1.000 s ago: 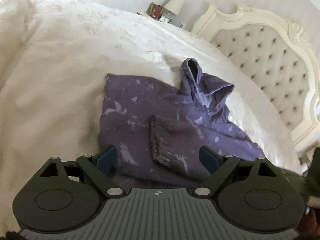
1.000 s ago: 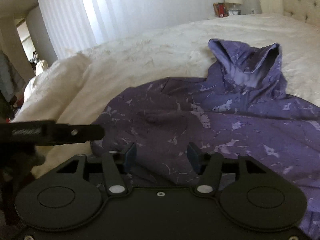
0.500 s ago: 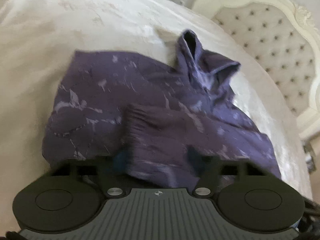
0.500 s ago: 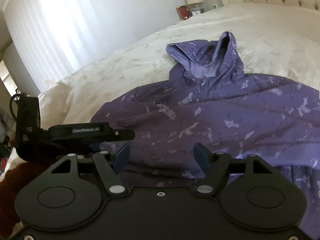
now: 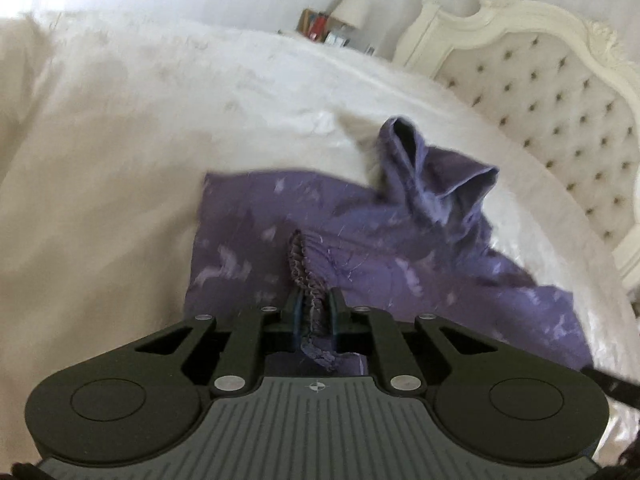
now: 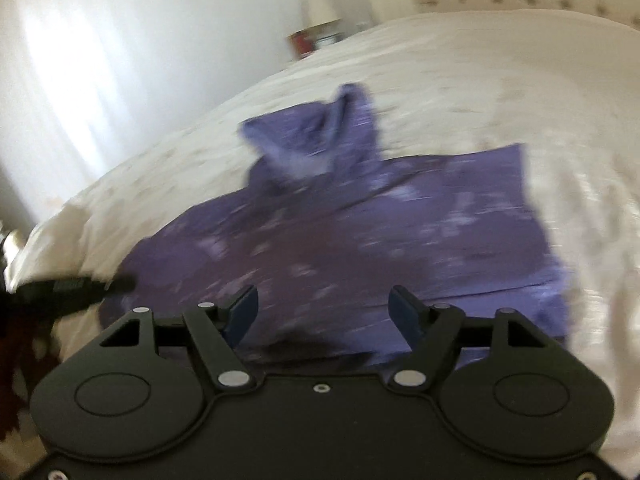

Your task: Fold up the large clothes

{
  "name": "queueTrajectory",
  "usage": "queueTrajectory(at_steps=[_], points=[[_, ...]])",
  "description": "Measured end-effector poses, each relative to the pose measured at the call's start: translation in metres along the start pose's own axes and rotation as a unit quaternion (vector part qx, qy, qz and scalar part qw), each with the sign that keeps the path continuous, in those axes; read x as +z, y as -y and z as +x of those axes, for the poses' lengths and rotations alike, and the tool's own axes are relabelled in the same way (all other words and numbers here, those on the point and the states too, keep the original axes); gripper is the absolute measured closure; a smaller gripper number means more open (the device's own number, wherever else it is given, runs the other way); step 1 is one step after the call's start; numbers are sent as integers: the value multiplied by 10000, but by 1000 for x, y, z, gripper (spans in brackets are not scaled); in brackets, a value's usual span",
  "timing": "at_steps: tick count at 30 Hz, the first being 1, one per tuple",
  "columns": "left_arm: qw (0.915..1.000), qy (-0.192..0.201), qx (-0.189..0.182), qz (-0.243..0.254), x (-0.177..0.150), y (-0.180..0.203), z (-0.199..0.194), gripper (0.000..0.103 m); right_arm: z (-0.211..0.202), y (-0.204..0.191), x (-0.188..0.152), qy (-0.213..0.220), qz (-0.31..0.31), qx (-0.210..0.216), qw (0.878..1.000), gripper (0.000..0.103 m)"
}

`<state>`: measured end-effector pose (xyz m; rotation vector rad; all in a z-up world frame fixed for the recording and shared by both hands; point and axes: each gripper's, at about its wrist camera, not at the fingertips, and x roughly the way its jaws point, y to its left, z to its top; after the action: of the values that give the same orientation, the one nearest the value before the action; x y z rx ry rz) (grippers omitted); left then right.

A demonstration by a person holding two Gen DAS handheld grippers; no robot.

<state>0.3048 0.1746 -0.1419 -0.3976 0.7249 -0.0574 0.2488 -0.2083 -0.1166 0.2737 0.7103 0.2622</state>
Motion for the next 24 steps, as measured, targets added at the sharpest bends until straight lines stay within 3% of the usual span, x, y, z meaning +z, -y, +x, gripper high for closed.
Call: queueTrajectory(at_steps=[5,11,15,20,24], points=[[9999,-93,100,-17,-9,-9,12,88,1,38,6,248,180,-423,9986,27],[9996,-142,142,221,-13,-9,15,87,25,86,-10,-987,721,-767,9895,27],[9994,-146,150,273,-15,-10,18,87,2,80,-17,-958,392,-727,9920,27],[9994,-161,157,277,-15,-9,19,87,4,70,-15,-794,-632,-1671,9807,27],[9992,-178,169,308,-14,-9,19,87,20,66,-13,-668,-1207,-1793,9741,30]])
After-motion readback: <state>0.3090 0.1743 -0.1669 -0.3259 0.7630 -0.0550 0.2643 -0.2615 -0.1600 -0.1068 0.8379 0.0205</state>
